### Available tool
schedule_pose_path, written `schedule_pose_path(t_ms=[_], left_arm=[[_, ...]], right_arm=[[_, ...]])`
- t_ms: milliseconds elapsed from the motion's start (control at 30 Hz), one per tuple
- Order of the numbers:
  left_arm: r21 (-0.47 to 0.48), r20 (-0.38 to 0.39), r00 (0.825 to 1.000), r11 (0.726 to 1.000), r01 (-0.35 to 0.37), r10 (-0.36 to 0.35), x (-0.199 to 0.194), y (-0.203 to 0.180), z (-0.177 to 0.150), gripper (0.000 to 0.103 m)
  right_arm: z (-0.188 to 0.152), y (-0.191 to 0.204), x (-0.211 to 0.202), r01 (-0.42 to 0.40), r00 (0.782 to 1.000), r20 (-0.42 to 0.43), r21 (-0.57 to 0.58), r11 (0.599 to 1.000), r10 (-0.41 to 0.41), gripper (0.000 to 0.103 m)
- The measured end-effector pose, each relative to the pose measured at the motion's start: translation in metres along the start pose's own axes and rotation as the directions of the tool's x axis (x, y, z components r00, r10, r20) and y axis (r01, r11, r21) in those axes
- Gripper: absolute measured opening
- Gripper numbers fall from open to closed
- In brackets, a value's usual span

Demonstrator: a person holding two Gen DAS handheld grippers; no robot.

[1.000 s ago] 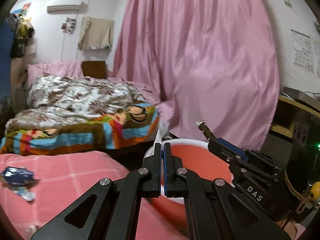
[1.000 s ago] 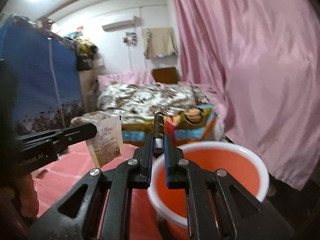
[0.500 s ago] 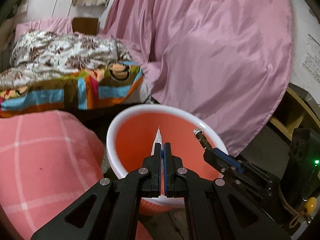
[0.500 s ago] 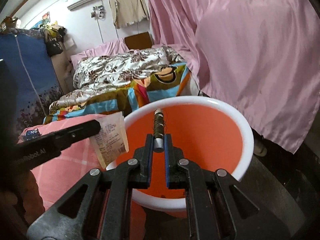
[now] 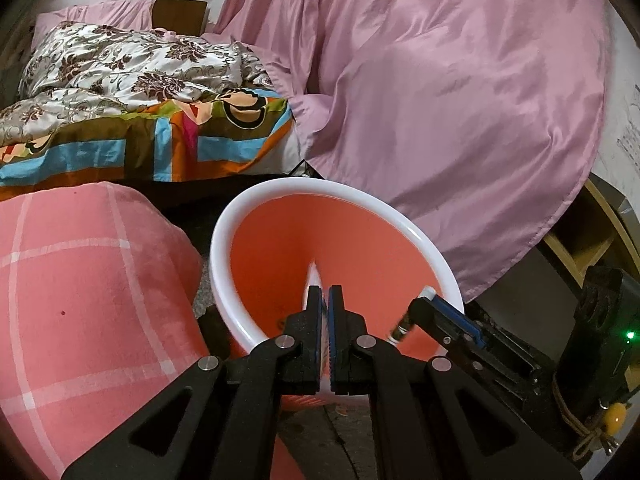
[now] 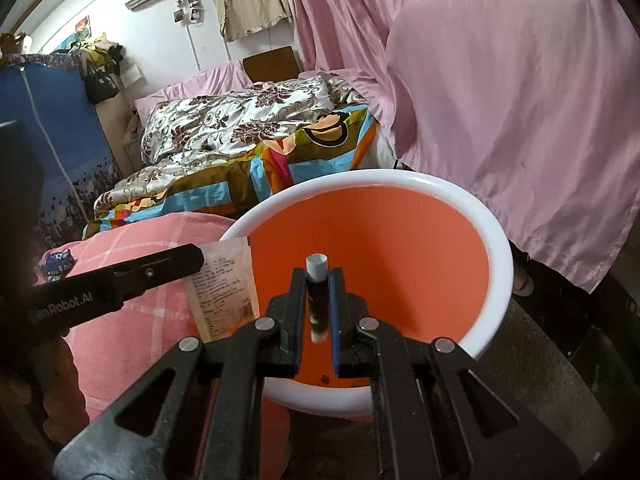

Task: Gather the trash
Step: 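Carry both items over the orange bucket and open both tools to drop them, then move both tools back over the bedspread toward the blue wrapper and paper scrap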

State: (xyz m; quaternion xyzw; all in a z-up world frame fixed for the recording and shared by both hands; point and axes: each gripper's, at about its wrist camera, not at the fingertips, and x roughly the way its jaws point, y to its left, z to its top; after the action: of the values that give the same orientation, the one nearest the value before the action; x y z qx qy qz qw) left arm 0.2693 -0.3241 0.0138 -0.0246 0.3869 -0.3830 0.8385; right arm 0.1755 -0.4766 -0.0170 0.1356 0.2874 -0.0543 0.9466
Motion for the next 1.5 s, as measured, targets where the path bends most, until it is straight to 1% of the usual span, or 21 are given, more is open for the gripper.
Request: schedule_pose_path(t_ms=[200, 300, 367, 433, 500, 667, 733, 833, 867, 900, 967, 1033, 1067, 1100, 1167, 1200, 1233, 1267, 1300, 1333, 1500], left_arm=[[-0.012, -0.003, 1.000, 1.000, -0.007, 0.007, -0.003, 0.003, 0.000, 0.003], [-0.022, 0.014, 1.000, 1.000, -0.006, 0.007, -0.009, 0.005, 0.000, 0.004], [-0.025, 0.039, 0.999, 1.000, -0.012, 0.013, -0.017, 0.007, 0.001, 0.006], [-0.023, 0.072, 0.997, 0.999, -0.027, 0.029, -0.027, 0.009, 0.002, 0.013], [-0.025, 0.119, 0.992, 0.999, -0.047, 0.050, -0.042, 0.012, 0.002, 0.024], [-0.032, 0.222, 0.967, 0.992, -0.121, 0.125, -0.084, 0.024, 0.002, 0.025], [-0.037, 0.265, 0.950, 0.987, -0.158, 0.163, -0.105, 0.031, 0.000, 0.027], [-0.051, 0.332, 0.917, 0.975, -0.215, 0.220, -0.137, 0.041, -0.004, 0.044], [-0.058, 0.356, 0.904, 0.971, -0.230, 0.236, -0.148, 0.045, -0.006, 0.047], [-0.063, 0.377, 0.890, 0.966, -0.250, 0.255, -0.160, 0.050, -0.009, 0.049], [-0.072, 0.402, 0.871, 0.957, -0.279, 0.284, -0.178, 0.057, -0.013, 0.054], [-0.090, 0.429, 0.845, 0.946, -0.310, 0.318, -0.197, 0.066, -0.022, 0.066], [-0.107, 0.447, 0.826, 0.938, -0.330, 0.342, -0.208, 0.071, -0.026, 0.078], [-0.121, 0.465, 0.809, 0.931, -0.345, 0.360, -0.217, 0.076, -0.031, 0.087], [-0.151, 0.505, 0.767, 0.916, -0.372, 0.395, -0.236, 0.084, -0.040, 0.089], [-0.160, 0.517, 0.753, 0.911, -0.381, 0.406, -0.245, 0.091, -0.045, 0.090], [-0.169, 0.524, 0.742, 0.905, -0.391, 0.419, -0.252, 0.095, -0.049, 0.093], [-0.180, 0.528, 0.729, 0.896, -0.406, 0.436, -0.259, 0.100, -0.054, 0.101], [-0.202, 0.540, 0.701, 0.881, -0.428, 0.465, -0.270, 0.106, -0.059, 0.101], [-0.215, 0.550, 0.685, 0.873, -0.437, 0.478, -0.277, 0.110, -0.065, 0.101], [-0.263, 0.557, 0.631, 0.835, -0.483, 0.540, -0.309, 0.135, -0.086, 0.101]], right_arm=[[0.002, 0.003, -0.002, 0.002, 1.000, 0.015, 0.005, 1.000, -0.002, 0.020], [0.003, 0.005, -0.006, 0.002, 0.999, 0.035, 0.001, 1.000, -0.002, 0.024], [0.005, 0.010, -0.011, 0.001, 0.998, 0.065, -0.006, 1.000, -0.001, 0.030], [0.007, 0.013, -0.017, -0.004, 0.995, 0.101, -0.013, 1.000, 0.005, 0.035], [0.010, 0.021, -0.026, -0.011, 0.988, 0.152, -0.023, 1.000, 0.015, 0.042], [0.018, 0.044, -0.042, -0.041, 0.965, 0.258, -0.050, 0.998, 0.052, 0.057], [0.020, 0.055, -0.049, -0.054, 0.953, 0.295, -0.064, 0.997, 0.070, 0.063], [0.022, 0.076, -0.058, -0.079, 0.927, 0.358, -0.095, 0.992, 0.108, 0.076], [0.022, 0.081, -0.059, -0.086, 0.921, 0.370, -0.101, 0.991, 0.118, 0.082], [0.021, 0.087, -0.061, -0.096, 0.913, 0.387, -0.108, 0.989, 0.131, 0.084], [0.020, 0.102, -0.067, -0.121, 0.893, 0.420, -0.128, 0.984, 0.165, 0.092], [0.020, 0.114, -0.070, -0.139, 0.878, 0.440, -0.146, 0.979, 0.190, 0.098], [0.019, 0.122, -0.071, -0.152, 0.868, 0.451, -0.159, 0.976, 0.209, 0.102], [0.018, 0.128, -0.073, -0.160, 0.861, 0.458, -0.168, 0.973, 0.221, 0.103], [0.016, 0.141, -0.076, -0.175, 0.845, 0.476, -0.184, 0.967, 0.244, 0.103], [0.015, 0.148, -0.077, -0.186, 0.836, 0.484, -0.195, 0.963, 0.260, 0.103], [0.014, 0.154, -0.078, -0.193, 0.829, 0.489, -0.202, 0.960, 0.270, 0.103], [0.012, 0.162, -0.079, -0.202, 0.819, 0.498, -0.212, 0.956, 0.284, 0.103], [0.011, 0.168, -0.079, -0.211, 0.812, 0.503, -0.220, 0.952, 0.296, 0.103], [0.011, 0.173, -0.079, -0.220, 0.806, 0.505, -0.227, 0.949, 0.308, 0.103], [0.006, 0.208, -0.080, -0.263, 0.776, 0.510, -0.274, 0.925, 0.372, 0.103]])
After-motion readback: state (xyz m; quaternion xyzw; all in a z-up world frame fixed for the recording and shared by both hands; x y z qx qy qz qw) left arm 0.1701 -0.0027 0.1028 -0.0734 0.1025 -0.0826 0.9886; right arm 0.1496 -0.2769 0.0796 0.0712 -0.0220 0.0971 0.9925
